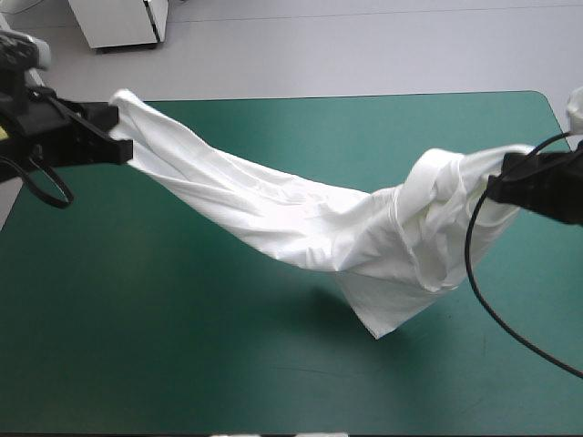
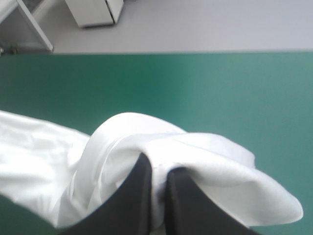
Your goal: Fold the cloth
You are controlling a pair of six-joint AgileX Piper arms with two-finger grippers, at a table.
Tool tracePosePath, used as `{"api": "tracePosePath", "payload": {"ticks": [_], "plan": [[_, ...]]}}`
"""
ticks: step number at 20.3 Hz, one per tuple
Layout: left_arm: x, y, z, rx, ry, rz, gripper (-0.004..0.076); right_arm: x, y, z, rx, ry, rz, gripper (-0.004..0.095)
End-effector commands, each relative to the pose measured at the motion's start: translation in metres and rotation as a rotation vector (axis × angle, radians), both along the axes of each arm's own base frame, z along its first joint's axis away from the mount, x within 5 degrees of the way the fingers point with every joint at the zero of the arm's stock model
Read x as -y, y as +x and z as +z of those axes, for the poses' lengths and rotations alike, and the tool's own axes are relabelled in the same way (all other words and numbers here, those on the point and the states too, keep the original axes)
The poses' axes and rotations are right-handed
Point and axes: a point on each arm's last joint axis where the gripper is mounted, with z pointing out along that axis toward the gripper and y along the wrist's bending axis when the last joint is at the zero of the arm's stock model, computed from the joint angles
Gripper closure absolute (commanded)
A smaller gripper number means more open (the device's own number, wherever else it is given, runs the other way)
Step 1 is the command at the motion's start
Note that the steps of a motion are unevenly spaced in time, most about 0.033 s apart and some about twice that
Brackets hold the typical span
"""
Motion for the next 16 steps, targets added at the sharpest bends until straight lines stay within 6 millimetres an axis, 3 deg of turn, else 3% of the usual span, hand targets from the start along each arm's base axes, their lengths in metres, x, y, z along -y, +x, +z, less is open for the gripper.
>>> {"api": "tracePosePath", "payload": {"ticks": [1, 4, 5, 6, 7, 10, 14, 16], "plan": [[0.002, 0.004, -0.035, -0.105, -0.014, 0.003, 0.0746, 0.001, 0.013, -0.037, -0.096, 0.014, -0.012, 0.0922], [0.005, 0.041, -0.085, -0.177, -0.028, 0.038, 0.0746, 0.004, 0.045, -0.077, -0.149, 0.017, -0.038, 0.0922], [0.007, 0.063, -0.106, -0.192, -0.035, 0.058, 0.0746, 0.007, 0.066, -0.092, -0.147, 0.020, -0.060, 0.0922], [0.008, 0.076, -0.115, -0.196, -0.034, 0.069, 0.0746, 0.008, 0.079, -0.099, -0.143, 0.015, -0.072, 0.0922], [0.011, 0.104, -0.132, -0.202, -0.035, 0.087, 0.0746, 0.012, 0.102, -0.109, -0.135, 0.001, -0.097, 0.0922], [0.016, 0.161, -0.166, -0.191, -0.043, 0.124, 0.0746, 0.018, 0.157, -0.141, -0.173, -0.015, -0.135, 0.0922], [0.024, 0.222, -0.210, -0.250, -0.019, 0.127, 0.0746, 0.021, 0.226, -0.194, -0.318, -0.021, -0.140, 0.0923], [0.027, 0.247, -0.231, -0.268, -0.013, 0.132, 0.0746, 0.022, 0.255, -0.210, -0.342, -0.021, -0.142, 0.0923]]}}
